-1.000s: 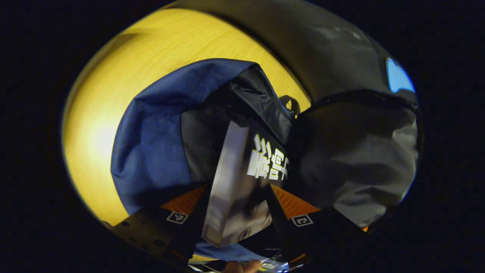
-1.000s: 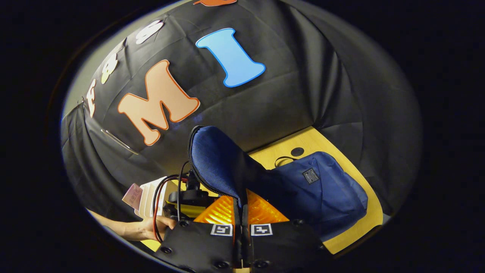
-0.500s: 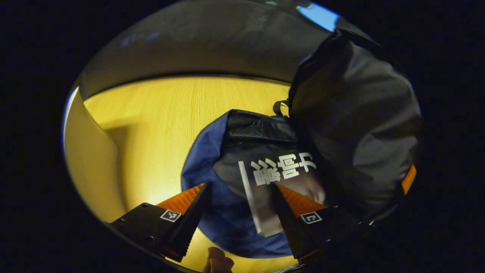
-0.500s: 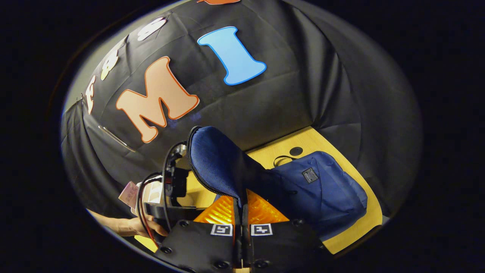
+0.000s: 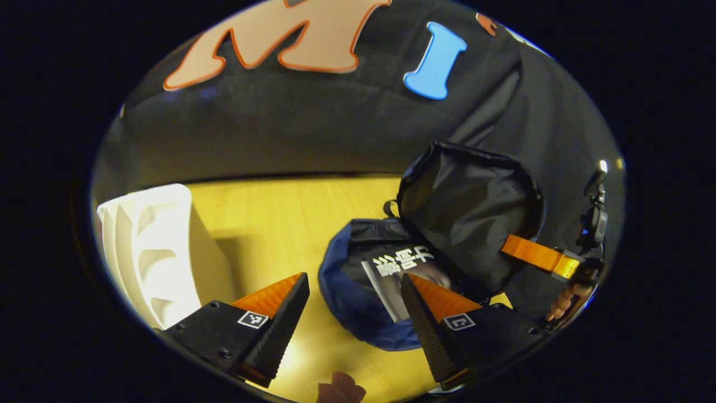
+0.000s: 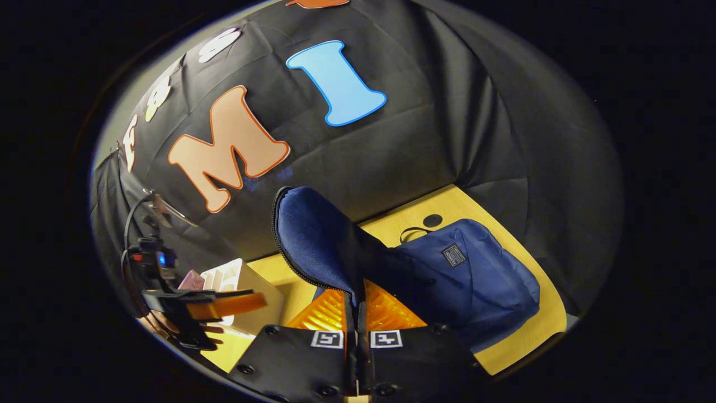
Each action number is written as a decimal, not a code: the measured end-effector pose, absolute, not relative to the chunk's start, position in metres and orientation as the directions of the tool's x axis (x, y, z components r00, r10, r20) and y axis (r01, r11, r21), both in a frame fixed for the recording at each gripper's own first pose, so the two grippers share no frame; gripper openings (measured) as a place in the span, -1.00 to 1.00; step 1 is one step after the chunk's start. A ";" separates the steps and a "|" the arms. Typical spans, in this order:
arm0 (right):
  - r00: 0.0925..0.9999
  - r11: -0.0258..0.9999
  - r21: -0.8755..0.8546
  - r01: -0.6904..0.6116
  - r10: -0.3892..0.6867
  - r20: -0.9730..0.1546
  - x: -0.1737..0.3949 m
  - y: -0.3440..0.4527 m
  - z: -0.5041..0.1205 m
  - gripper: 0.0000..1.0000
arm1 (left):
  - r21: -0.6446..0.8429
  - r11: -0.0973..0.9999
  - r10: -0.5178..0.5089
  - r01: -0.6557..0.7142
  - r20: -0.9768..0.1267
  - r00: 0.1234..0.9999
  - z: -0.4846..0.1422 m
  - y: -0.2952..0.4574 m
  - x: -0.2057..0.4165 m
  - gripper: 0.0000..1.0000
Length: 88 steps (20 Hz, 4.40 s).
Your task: Open the schoolbag, grab two books from the bookshelf and put them into the schoolbag.
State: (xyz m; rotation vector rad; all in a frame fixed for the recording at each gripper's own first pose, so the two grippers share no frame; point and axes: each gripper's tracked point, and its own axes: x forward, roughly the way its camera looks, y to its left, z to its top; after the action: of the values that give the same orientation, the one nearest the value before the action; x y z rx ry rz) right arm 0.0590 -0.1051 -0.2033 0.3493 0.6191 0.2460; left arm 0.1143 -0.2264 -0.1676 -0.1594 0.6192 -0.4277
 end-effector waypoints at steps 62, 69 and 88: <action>0.775 0.928 0.355 -0.114 0.306 -0.553 0.055 -0.102 -0.211 -0.92 | -0.055 0.985 0.015 -0.165 -0.919 0.395 -0.233 0.232 0.123 -0.20; 0.779 0.930 0.351 -0.113 0.302 -0.550 0.056 -0.102 -0.210 -0.92 | -0.078 0.983 -0.005 -0.165 -0.914 0.405 -0.226 0.235 0.121 -0.29; 0.790 0.925 0.370 -0.091 0.293 -0.538 0.055 -0.103 -0.209 -0.95 | -0.109 0.984 -0.007 -0.138 -0.807 0.590 -0.102 0.258 0.094 -0.31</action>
State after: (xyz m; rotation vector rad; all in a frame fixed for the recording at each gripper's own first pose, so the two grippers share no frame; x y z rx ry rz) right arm 0.0546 -0.1034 -0.2093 0.3365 0.6279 0.2112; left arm 0.0941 0.2576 -0.1020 -0.1664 0.9379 0.0768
